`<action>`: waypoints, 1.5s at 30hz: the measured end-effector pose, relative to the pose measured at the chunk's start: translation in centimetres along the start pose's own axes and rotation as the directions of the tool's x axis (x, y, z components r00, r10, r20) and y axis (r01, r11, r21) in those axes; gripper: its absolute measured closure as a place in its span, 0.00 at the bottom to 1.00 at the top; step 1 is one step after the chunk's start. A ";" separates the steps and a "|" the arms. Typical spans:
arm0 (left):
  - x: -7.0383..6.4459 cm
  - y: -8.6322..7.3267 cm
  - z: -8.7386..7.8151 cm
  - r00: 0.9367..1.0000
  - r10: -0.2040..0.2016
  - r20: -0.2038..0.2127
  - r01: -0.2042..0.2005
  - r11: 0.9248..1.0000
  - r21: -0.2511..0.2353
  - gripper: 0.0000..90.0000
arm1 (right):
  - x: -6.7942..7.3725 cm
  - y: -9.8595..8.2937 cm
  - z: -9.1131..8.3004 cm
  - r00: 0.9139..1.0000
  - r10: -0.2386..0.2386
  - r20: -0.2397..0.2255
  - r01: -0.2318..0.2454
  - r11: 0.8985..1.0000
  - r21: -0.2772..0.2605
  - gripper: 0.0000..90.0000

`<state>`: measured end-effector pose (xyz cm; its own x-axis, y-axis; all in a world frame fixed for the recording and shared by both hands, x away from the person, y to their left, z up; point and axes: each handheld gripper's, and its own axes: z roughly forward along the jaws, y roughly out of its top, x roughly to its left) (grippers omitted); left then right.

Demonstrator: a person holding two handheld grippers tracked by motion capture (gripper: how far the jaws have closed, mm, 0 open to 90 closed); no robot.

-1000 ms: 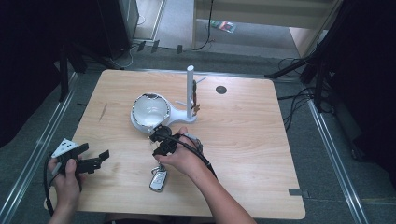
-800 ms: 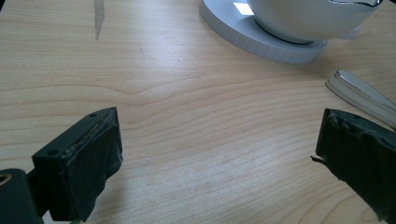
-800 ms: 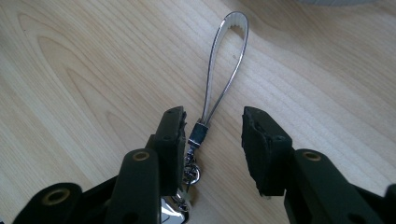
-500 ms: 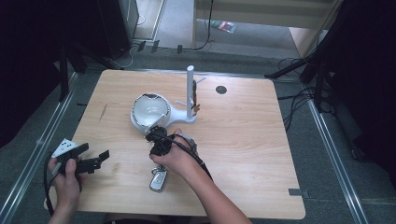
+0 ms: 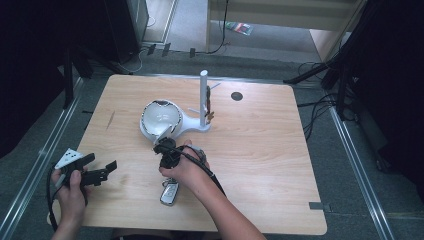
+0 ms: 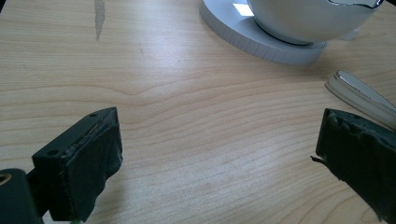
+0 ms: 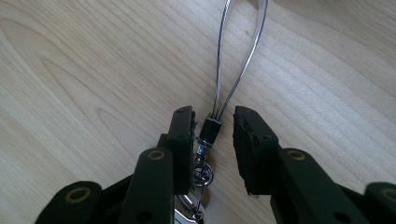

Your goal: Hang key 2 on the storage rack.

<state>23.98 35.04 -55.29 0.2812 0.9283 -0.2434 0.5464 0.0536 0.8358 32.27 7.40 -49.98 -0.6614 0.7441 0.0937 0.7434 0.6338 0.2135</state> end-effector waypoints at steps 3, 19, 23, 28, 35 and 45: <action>0.0 0.0 0.0 1.000 0.000 -0.001 0.000 1.000 0.000 0.01 | 0.0 0.0 0.3 1.000 -0.016 0.019 0.015 1.000 0.011 0.80; -0.1 0.0 0.0 1.000 0.003 -0.003 -0.003 1.000 0.003 0.01 | 0.0 -0.4 0.3 0.996 -0.070 0.052 0.070 0.997 0.013 0.93; 0.0 0.0 0.0 1.000 0.003 -0.002 -0.003 1.000 0.004 0.01 | -0.1 -0.7 0.0 0.996 -0.079 0.051 0.080 0.996 -0.025 0.93; -0.1 0.0 0.0 1.000 0.004 -0.004 -0.004 1.000 0.004 0.01 | -0.4 -1.3 -0.8 0.996 -0.079 0.039 0.082 0.993 -0.089 0.93; 0.0 0.0 0.0 1.000 0.003 -0.002 -0.003 1.000 0.004 0.01 | -0.7 -2.7 -1.7 0.997 -0.068 0.039 0.074 0.979 -0.191 0.93; 0.0 0.0 0.0 1.000 0.007 -0.003 -0.007 1.000 0.005 0.01 | -0.9 -4.2 -2.8 0.997 -0.063 0.040 0.072 0.948 -0.310 0.93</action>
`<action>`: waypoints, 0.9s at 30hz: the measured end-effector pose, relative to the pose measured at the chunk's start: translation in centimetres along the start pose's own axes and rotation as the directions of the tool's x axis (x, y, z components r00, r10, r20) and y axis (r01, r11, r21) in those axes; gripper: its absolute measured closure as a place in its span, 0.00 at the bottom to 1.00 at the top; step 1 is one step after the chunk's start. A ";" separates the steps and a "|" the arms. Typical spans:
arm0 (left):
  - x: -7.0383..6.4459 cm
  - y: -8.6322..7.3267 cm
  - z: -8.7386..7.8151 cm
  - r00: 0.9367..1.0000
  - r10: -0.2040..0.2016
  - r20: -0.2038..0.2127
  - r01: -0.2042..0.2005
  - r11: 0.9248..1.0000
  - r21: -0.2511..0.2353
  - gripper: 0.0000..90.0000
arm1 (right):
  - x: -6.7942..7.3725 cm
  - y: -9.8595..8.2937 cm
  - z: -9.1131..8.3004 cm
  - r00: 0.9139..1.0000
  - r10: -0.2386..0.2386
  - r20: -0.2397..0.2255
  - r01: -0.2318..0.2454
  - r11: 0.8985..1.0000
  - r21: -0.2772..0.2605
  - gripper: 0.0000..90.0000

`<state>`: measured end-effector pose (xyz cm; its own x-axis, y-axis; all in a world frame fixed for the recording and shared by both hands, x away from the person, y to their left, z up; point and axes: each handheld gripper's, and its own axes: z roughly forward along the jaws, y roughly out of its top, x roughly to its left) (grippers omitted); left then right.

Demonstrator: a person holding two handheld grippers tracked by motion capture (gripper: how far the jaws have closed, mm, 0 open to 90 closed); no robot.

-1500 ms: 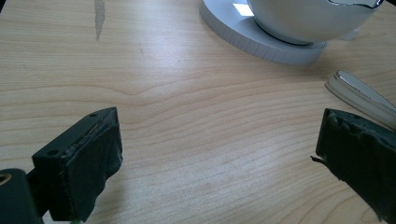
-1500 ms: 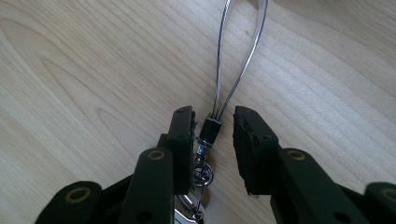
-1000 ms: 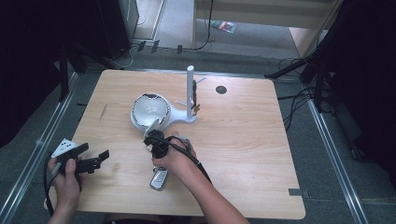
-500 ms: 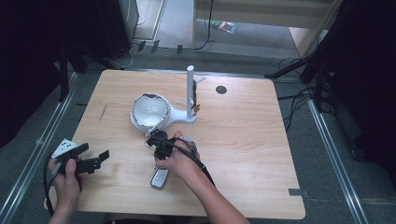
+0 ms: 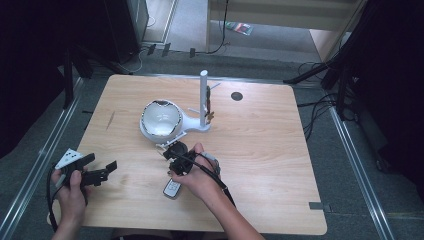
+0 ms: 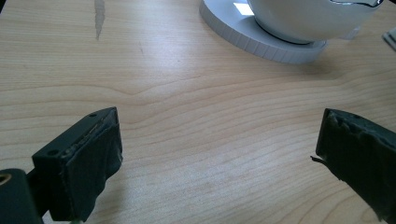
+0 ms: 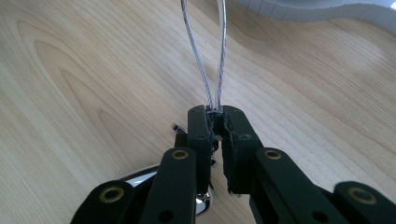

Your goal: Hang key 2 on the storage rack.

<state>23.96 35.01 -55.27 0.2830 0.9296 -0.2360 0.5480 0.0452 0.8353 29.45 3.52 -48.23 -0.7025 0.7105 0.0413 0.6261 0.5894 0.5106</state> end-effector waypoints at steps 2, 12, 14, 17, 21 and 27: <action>0.0 0.0 0.0 1.000 -0.001 -0.001 0.001 1.000 0.000 0.01 | -0.1 -0.2 -0.2 1.000 0.002 -0.005 -0.002 1.000 -0.023 0.93; -0.1 0.0 0.0 1.000 -0.005 -0.001 0.005 1.000 -0.002 0.01 | -0.6 -0.9 -1.4 0.999 0.036 0.012 -0.034 0.993 -0.117 0.93; -0.1 0.0 0.0 1.000 -0.004 -0.001 0.004 1.000 -0.002 0.01 | -0.6 -1.0 -1.7 0.999 0.047 0.012 -0.045 0.990 -0.137 0.93; -0.1 0.0 0.0 1.000 -0.005 -0.002 0.005 1.000 -0.003 0.01 | -0.7 -1.0 -2.1 0.999 0.047 0.020 -0.042 0.984 -0.171 0.93; -0.1 0.0 0.0 1.000 -0.004 -0.002 0.004 1.000 -0.002 0.01 | -0.7 -1.1 -2.5 0.998 0.055 0.037 -0.046 0.977 -0.210 0.93; -0.1 0.0 0.0 1.000 -0.005 -0.002 0.005 1.000 -0.003 0.01 | -0.8 -1.2 -3.1 0.996 0.078 0.049 -0.062 0.961 -0.269 0.93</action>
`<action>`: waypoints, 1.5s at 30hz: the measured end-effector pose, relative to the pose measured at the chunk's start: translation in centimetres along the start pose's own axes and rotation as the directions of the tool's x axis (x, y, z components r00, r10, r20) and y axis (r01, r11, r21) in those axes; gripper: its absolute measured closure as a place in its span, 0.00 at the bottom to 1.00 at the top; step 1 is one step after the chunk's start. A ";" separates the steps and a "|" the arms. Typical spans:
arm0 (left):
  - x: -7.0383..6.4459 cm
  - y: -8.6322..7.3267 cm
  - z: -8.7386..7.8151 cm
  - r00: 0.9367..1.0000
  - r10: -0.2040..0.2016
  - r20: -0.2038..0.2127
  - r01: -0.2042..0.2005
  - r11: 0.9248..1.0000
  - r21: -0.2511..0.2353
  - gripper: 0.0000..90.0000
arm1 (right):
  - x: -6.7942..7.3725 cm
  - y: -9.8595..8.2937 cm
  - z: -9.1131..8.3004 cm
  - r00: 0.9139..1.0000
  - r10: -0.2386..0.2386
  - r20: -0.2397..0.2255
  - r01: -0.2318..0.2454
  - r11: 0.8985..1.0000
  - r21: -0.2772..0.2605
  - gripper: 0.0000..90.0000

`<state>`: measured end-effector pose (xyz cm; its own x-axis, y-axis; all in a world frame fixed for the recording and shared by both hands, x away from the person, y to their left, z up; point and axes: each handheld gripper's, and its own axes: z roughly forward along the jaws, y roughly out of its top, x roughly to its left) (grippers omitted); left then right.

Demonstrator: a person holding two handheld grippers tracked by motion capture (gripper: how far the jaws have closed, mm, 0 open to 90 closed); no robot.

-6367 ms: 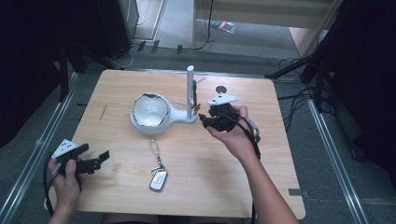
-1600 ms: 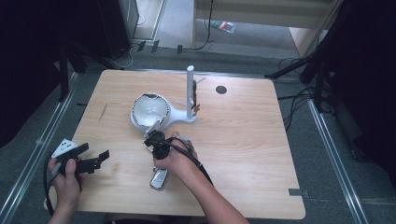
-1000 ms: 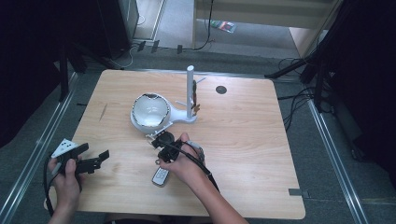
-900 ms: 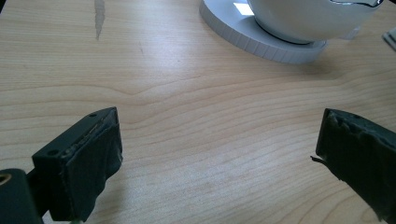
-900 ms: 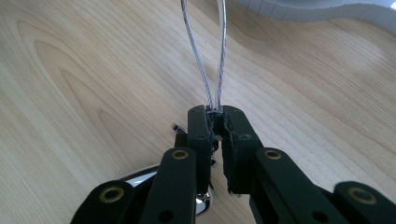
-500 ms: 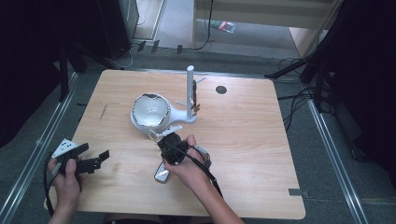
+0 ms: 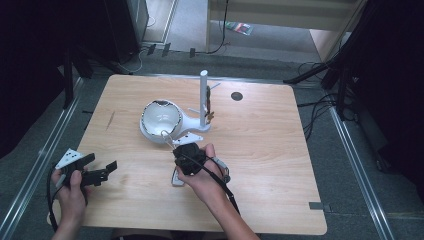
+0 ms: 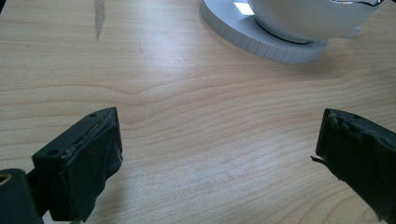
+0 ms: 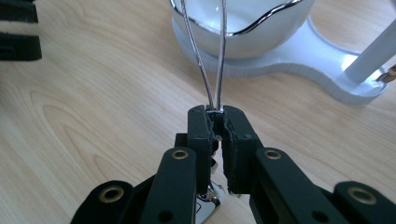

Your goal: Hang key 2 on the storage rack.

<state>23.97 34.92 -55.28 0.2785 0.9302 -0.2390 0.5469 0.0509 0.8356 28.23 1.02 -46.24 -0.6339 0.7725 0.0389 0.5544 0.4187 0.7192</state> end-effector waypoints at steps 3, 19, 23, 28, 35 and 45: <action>0.0 0.0 0.0 1.000 0.000 0.000 0.000 1.000 0.000 0.01 | -0.1 0.1 -0.3 1.000 0.004 0.012 -0.004 1.000 -0.030 0.93; 0.0 0.0 0.0 1.000 0.004 0.000 -0.004 1.000 0.003 0.01 | -1.3 0.3 -2.1 0.996 0.048 0.073 -0.038 0.989 -0.141 0.93; 0.0 0.0 0.0 1.000 0.005 0.000 -0.005 1.000 0.003 0.01 | -1.7 0.3 -2.4 0.995 0.058 0.086 -0.044 0.986 -0.158 0.93; 0.0 0.0 0.0 1.000 0.005 0.000 -0.005 1.000 0.003 0.01 | -2.2 0.4 -2.7 0.993 0.068 0.097 -0.050 0.983 -0.177 0.93; 0.0 0.0 0.0 1.000 0.006 -0.001 -0.006 1.000 0.002 0.01 | -2.8 0.5 -3.1 0.990 0.089 0.109 -0.067 0.978 -0.195 0.93; 0.0 0.0 0.0 1.000 0.005 -0.001 -0.005 1.000 0.002 0.01 | -3.7 0.6 -3.7 0.985 0.121 0.123 -0.092 0.971 -0.221 0.93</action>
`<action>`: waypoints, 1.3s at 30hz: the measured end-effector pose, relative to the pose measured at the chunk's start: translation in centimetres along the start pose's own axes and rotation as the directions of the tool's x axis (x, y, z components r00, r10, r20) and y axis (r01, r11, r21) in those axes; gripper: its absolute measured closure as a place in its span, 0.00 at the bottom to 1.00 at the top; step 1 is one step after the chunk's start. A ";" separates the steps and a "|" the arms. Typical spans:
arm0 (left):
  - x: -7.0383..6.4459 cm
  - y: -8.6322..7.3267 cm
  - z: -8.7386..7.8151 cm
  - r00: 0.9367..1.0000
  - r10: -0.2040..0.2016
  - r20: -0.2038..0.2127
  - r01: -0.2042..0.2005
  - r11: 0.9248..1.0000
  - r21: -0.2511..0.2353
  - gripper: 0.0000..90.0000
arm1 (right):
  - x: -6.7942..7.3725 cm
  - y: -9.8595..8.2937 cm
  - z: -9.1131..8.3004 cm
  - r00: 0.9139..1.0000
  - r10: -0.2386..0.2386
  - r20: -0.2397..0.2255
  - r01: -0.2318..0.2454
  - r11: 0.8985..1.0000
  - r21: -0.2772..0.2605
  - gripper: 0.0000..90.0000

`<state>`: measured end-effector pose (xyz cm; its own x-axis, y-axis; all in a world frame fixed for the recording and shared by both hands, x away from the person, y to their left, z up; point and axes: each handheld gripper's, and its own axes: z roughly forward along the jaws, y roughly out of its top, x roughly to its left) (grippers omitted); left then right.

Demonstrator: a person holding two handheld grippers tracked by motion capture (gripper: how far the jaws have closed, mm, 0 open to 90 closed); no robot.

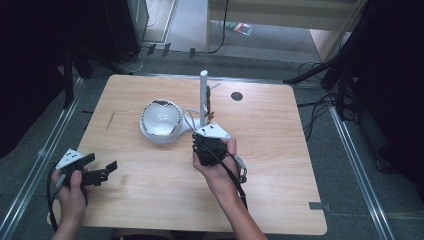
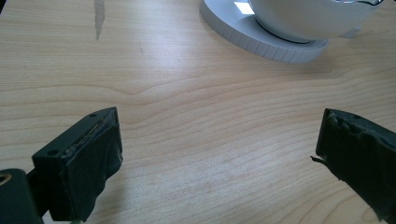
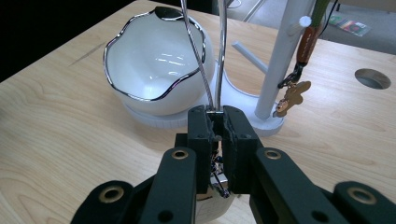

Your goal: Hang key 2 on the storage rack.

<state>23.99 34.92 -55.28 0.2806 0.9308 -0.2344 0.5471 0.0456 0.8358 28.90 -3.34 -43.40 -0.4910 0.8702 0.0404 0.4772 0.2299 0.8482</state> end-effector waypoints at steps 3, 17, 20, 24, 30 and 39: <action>0.0 0.0 0.0 1.000 0.000 0.000 0.000 1.000 0.002 0.01 | -0.3 0.1 -0.2 1.000 0.005 0.006 -0.005 1.000 -0.003 0.93; 0.0 0.0 0.0 1.000 -0.004 0.000 0.004 1.000 -0.001 0.01 | -1.4 0.4 -0.9 0.998 0.035 0.043 -0.034 0.999 -0.042 0.93; 0.0 0.0 0.0 1.000 -0.003 0.000 0.003 1.000 0.001 0.01 | -1.6 0.5 -1.0 0.998 0.038 0.048 -0.035 0.998 -0.051 0.93; 0.0 0.0 0.0 1.000 -0.001 0.000 0.001 1.000 0.000 0.01 | -1.9 0.5 -0.9 0.997 0.042 0.062 -0.039 0.998 -0.058 0.93; 0.0 0.0 0.0 1.000 0.000 0.000 0.000 1.000 0.000 0.01 | -2.3 0.7 -0.7 0.995 0.056 0.079 -0.051 0.997 -0.064 0.93; 0.0 0.0 0.0 1.000 0.000 0.002 0.000 1.000 -0.001 0.01 | -2.9 0.5 0.4 0.993 0.064 0.102 -0.059 0.997 -0.050 0.93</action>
<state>23.97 34.94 -55.27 0.2818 0.9301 -0.2356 0.5464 0.0463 0.8363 30.86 -5.55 -43.27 -0.3828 0.9230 0.0402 0.4685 0.1565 0.8695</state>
